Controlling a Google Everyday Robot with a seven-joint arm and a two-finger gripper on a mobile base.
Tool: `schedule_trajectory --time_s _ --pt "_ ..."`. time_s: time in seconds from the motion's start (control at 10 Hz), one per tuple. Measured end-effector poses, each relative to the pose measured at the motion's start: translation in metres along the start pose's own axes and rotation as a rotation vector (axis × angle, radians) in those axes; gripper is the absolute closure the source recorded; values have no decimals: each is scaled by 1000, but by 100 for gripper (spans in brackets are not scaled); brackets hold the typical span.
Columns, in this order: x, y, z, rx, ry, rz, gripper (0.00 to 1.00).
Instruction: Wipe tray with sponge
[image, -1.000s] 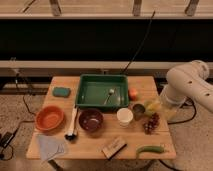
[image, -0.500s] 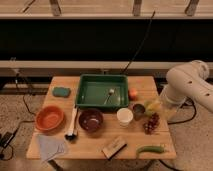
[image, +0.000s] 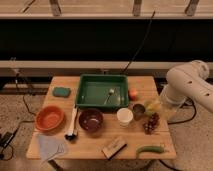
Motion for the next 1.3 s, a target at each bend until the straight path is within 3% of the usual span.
schedule_trajectory --time_s 1.3 --pt "-5 -7 0 -3 -9 -13 35"
